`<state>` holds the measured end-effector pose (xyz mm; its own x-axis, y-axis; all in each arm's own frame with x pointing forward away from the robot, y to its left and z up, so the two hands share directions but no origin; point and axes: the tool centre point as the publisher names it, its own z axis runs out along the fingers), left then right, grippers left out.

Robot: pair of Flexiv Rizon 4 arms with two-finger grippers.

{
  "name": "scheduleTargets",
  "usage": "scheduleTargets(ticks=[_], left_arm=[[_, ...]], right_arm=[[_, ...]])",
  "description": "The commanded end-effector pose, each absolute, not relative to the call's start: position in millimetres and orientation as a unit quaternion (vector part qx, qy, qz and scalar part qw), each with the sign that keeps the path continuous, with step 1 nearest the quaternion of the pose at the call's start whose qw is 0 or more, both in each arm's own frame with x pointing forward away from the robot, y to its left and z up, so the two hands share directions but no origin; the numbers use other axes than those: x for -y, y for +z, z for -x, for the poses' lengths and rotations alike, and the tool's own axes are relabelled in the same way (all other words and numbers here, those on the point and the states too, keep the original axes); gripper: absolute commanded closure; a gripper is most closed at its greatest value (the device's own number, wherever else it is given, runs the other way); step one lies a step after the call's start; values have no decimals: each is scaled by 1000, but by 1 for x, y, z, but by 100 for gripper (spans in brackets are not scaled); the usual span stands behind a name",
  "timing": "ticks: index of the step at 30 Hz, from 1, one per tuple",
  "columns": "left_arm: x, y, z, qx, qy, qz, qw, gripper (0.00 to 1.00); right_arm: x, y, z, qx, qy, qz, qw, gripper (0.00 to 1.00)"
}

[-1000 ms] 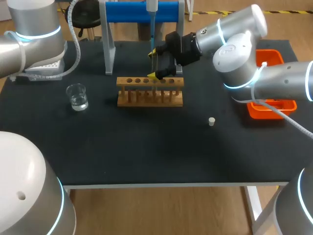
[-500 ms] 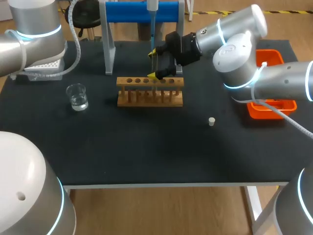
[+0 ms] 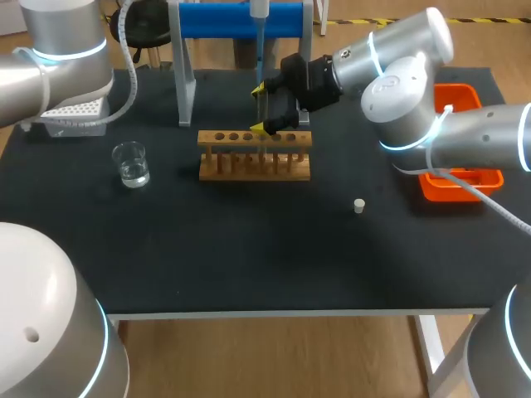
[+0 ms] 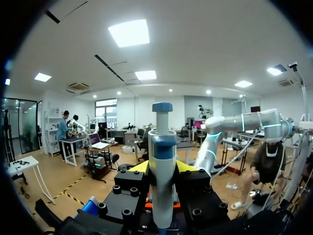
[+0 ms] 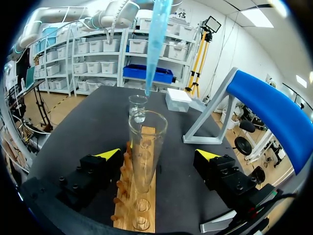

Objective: Invert the test tube, pick up the pipette, mount the tip to pipette, aspirate from beaker and dispense into the tube, eject the tip, return the pipette, and cap with the stopper.

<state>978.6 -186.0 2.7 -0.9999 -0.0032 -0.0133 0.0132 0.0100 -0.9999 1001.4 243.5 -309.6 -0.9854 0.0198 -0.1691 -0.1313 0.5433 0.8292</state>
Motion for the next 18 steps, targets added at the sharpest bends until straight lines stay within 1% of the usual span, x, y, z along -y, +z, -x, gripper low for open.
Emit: scheduleTargets(ticks=[1, 18], left_arm=[[187, -1, -983, -709, -705, -6, 3, 100], [187, -16, -986, -705, -709, 3, -11, 100]], right_arm=[[-243, -310, -1001, -875, 477, 32, 79, 0], [-243, -310, -1001, -875, 477, 32, 79, 0]])
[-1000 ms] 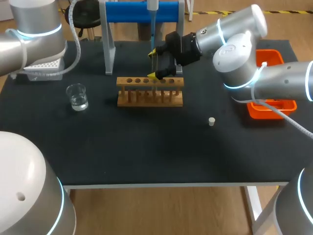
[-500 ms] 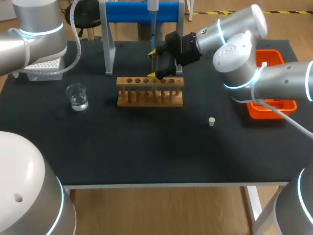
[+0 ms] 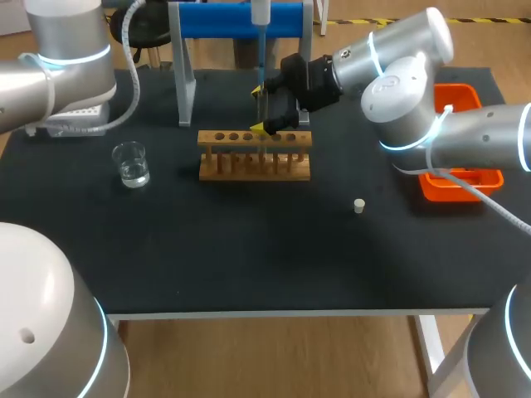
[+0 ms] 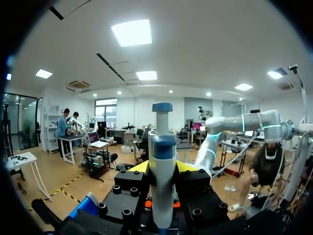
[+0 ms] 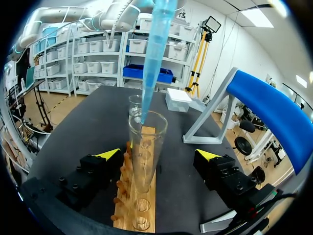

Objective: Invert the test tube, pick up the pipette, mount the tip to pipette, aspirate from beaker and dispense into the tube, eject the tip, return the pipette, and cap with the stopper.

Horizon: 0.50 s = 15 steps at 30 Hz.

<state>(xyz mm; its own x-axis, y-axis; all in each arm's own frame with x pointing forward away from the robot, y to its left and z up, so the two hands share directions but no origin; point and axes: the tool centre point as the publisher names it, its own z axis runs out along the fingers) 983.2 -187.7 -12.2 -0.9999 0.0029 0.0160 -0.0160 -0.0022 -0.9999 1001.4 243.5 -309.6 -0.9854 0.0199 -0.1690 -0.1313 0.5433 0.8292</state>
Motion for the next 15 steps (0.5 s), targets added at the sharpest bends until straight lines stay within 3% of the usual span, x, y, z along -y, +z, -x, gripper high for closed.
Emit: scheduleTargets(ticks=[1, 15], left_arm=[[187, -17, -987, 705, 709, -3, 12, 100], [186, -20, -991, 720, 694, -1, 5, 100]], right_arm=[[-243, -310, -1001, -875, 477, 32, 79, 0], [-243, -310, -1001, -875, 477, 32, 79, 0]])
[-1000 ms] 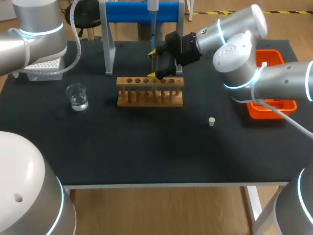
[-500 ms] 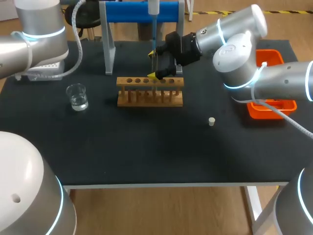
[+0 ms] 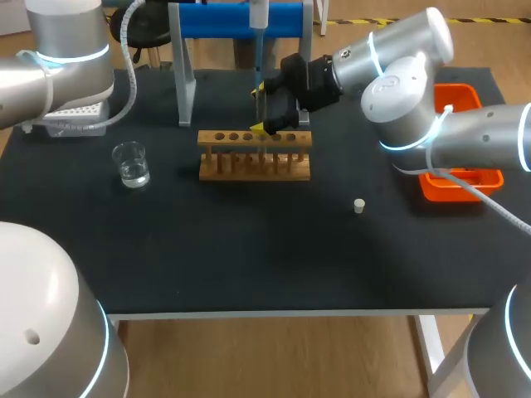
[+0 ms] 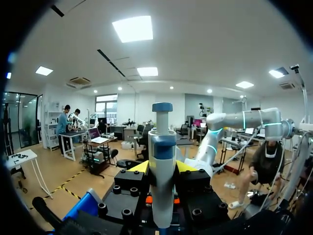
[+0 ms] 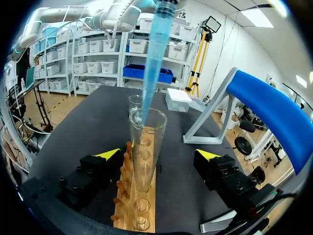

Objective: Invert the test tube, pick up the pipette, mount the tip to pipette, aspirate from beaker and dispense into the tube, eject the tip, return the pipette, and cap with the stopper.

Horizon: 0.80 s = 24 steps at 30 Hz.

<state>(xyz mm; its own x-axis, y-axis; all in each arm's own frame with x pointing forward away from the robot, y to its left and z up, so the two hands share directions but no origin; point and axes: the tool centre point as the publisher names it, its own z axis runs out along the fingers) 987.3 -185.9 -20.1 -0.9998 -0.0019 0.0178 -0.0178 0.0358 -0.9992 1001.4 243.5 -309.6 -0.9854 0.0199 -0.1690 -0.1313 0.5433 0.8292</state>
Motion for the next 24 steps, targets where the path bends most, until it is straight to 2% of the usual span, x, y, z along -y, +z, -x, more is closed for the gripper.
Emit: scheduleTargets(ticks=[1, 11, 24], left_arm=[[187, -20, -992, 720, 694, 0, 5, 100], [186, -21, -1001, 711, 703, 10, -11, 100], [190, -24, -1000, 702, 712, 18, 11, 100]], right_arm=[[-243, -310, -1001, -875, 477, 32, 79, 0], [-243, -310, -1001, -875, 477, 32, 79, 0], [-243, -310, -1001, -875, 477, 32, 79, 0]])
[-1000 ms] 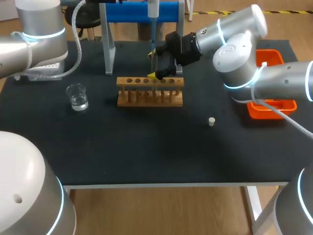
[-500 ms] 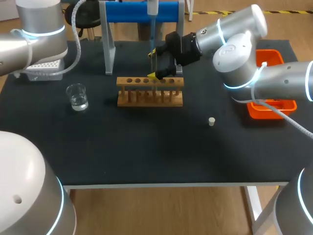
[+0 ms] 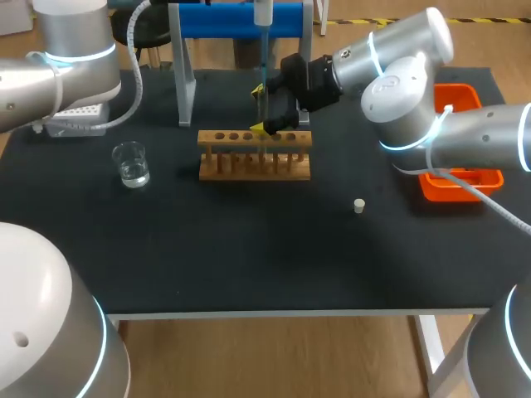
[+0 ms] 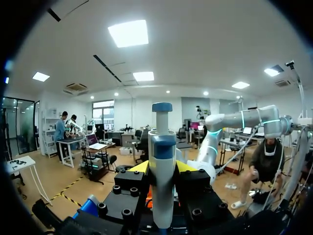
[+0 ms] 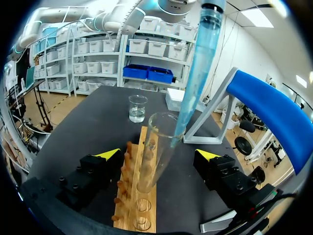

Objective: Invert the test tube, pick up the pipette, mount the tip to pipette, aspirate from beaker and dispense into the tube, eject the tip, return the pipette, and cap with the stopper.

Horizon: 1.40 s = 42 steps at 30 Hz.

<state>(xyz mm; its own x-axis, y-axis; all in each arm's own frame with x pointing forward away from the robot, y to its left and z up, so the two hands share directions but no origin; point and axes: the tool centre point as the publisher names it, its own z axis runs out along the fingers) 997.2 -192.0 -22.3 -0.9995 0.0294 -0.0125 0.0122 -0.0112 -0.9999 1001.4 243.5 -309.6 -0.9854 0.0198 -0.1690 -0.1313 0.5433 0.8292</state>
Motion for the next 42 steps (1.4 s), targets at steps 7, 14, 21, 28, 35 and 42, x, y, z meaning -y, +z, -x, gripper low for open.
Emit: scheduleTargets(ticks=[7, 14, 21, 28, 35, 42], left_arm=[[190, -25, -994, 707, 707, 14, 16, 100], [185, -25, -988, 711, 702, 9, 14, 100], [185, -28, -989, 711, 703, 14, 7, 100], [187, -31, -991, 708, 705, 26, 3, 100], [188, -36, -991, 707, 707, 25, 4, 100], [190, -41, -991, 705, 708, 24, 8, 100]], right_arm=[[-243, -310, -1001, -875, 477, 32, 79, 0], [-243, -310, -1001, -875, 477, 32, 79, 0], [-243, -310, -1001, -875, 477, 32, 79, 0], [-243, -310, -1001, -875, 477, 32, 79, 0], [-243, -310, -1001, -875, 477, 32, 79, 0], [-243, -310, -1001, -875, 477, 32, 79, 0]])
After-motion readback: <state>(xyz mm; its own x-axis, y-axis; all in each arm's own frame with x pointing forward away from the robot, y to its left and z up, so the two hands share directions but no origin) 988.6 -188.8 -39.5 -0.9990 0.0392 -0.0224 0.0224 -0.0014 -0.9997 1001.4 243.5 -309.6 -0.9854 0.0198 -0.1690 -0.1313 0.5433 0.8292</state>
